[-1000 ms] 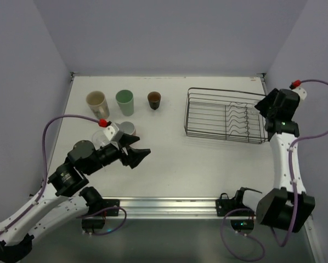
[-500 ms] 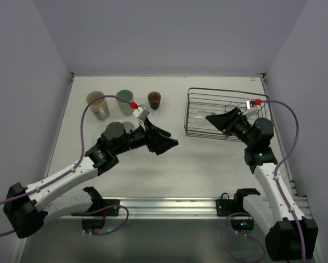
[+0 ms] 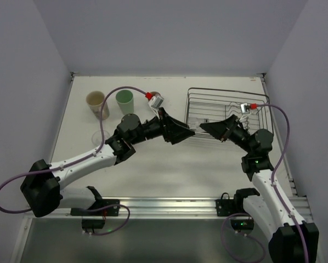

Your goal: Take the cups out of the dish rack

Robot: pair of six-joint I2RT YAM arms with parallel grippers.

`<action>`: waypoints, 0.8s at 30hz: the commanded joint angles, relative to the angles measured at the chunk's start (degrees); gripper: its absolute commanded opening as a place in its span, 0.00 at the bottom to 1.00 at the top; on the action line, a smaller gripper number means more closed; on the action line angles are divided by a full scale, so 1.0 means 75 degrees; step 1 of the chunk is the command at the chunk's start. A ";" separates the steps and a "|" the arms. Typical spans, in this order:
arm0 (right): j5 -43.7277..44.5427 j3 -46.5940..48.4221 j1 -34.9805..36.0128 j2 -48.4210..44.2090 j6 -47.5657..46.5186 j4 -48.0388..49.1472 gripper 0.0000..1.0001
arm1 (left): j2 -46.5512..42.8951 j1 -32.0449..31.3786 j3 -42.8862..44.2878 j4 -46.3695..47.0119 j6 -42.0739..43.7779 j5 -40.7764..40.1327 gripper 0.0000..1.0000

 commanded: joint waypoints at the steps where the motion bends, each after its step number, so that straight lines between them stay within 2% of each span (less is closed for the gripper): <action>1: -0.0282 -0.0103 0.0076 -0.0078 0.0197 0.0673 0.32 | 0.0161 -0.0076 0.0375 0.0779 -0.0128 0.0100 0.75; 5: -0.0340 -0.0208 0.0205 0.0003 0.0220 0.0743 0.32 | 0.0372 -0.0076 0.0527 0.0732 0.0012 0.0041 0.72; 8: -0.0306 -0.0302 0.0322 0.0074 0.0290 0.0919 0.32 | 0.0513 -0.0088 0.0575 0.0802 0.0001 0.0088 0.66; 10: -0.0270 -0.0372 0.0380 0.0156 0.0384 0.1094 0.32 | 0.0501 -0.0088 0.0540 0.0873 0.0001 0.0088 0.50; 11: -0.0282 -0.0384 0.0416 0.0260 0.0431 0.1165 0.32 | 0.0478 -0.0088 0.0528 0.0884 0.0012 0.0077 0.34; 13: -0.0270 -0.0396 0.0451 0.0366 0.0501 0.1317 0.33 | 0.0361 -0.0088 0.0504 0.0861 0.0047 -0.0016 0.19; 14: -0.0282 -0.0408 0.0474 0.0413 0.0571 0.1387 0.33 | 0.0302 -0.0088 0.0458 0.0826 0.0094 -0.0064 0.06; 15: -0.0270 -0.0408 0.0498 0.0507 0.0583 0.1446 0.35 | 0.0186 -0.0088 0.0434 0.0756 0.0129 -0.0110 0.00; 18: -0.0224 -0.0384 0.0592 0.0647 0.0595 0.1493 0.51 | -0.0107 -0.0088 0.0282 0.0569 0.0293 -0.0321 0.00; 19: -0.0212 -0.0384 0.0615 0.0660 0.0607 0.1493 0.67 | -0.0201 -0.0088 0.0247 0.0510 0.0340 -0.0438 0.00; 20: -0.0200 -0.0384 0.0615 0.0672 0.0595 0.1493 0.75 | -0.0306 -0.0088 0.0223 0.0394 0.0503 -0.0532 0.00; 23: -0.0154 -0.0349 0.0615 0.0555 0.0374 0.1249 0.96 | -0.0693 -0.0100 0.0316 -0.0565 0.1017 -0.1047 0.00; 24: -0.0118 -0.0291 0.0615 0.0496 0.0291 0.1108 0.99 | -0.0857 -0.0088 0.0363 -0.1253 0.1183 -0.1246 0.00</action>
